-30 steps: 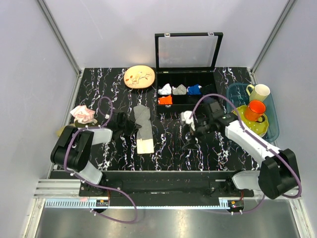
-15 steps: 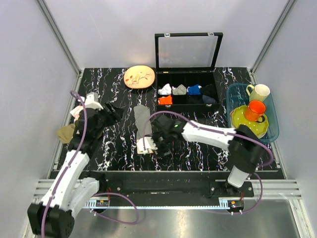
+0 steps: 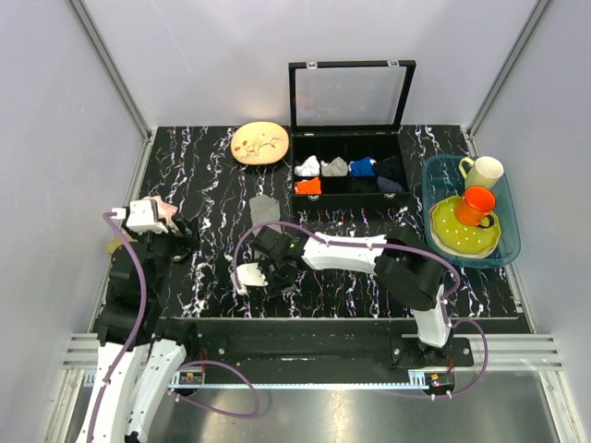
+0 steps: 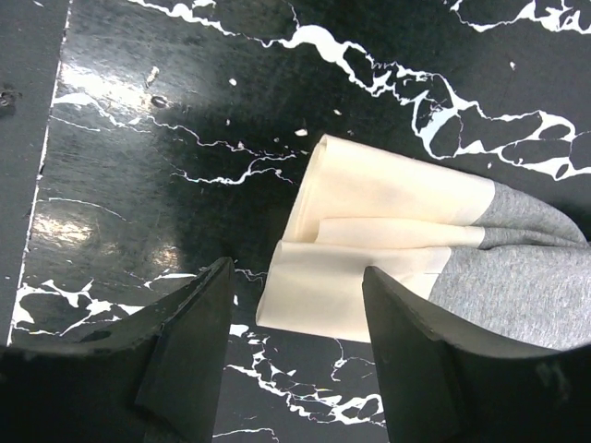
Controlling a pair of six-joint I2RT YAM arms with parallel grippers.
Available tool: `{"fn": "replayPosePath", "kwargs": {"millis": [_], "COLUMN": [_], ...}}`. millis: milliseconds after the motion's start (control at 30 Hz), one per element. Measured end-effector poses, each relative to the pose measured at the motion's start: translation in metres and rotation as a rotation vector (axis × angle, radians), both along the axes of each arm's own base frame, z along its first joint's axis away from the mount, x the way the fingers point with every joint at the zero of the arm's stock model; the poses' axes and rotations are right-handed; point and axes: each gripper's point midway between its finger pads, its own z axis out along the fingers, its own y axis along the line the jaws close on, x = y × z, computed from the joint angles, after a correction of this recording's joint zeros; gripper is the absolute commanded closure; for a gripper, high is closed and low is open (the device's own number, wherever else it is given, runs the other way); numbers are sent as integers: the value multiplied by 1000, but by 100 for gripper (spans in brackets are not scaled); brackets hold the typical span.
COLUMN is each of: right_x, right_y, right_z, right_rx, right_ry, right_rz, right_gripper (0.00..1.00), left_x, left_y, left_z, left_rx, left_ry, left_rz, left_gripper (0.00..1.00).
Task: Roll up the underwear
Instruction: Roll the underwear to the center of the board.
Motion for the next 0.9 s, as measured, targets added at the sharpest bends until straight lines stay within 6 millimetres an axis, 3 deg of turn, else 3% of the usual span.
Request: {"fn": "replayPosePath", "kwargs": {"millis": [267, 567, 733, 900], "right_x": [5, 19, 22, 9], "right_y": [4, 17, 17, 9], "right_z": [-6, -8, -9, -10], "right_rx": [2, 34, 36, 30], "right_ry": [-4, -47, -62, -1], "right_rz": [-32, -78, -85, -38], "right_gripper": [52, 81, 87, 88], "left_x": [-11, -12, -13, -15], "left_y": [9, 9, 4, -18], "left_z": [2, -1, -1, 1], "left_rx": [22, 30, 33, 33], "left_ry": [-34, -29, -35, -53], "left_rz": [30, 29, -3, -134], "left_gripper": [19, 18, 17, 17]}}
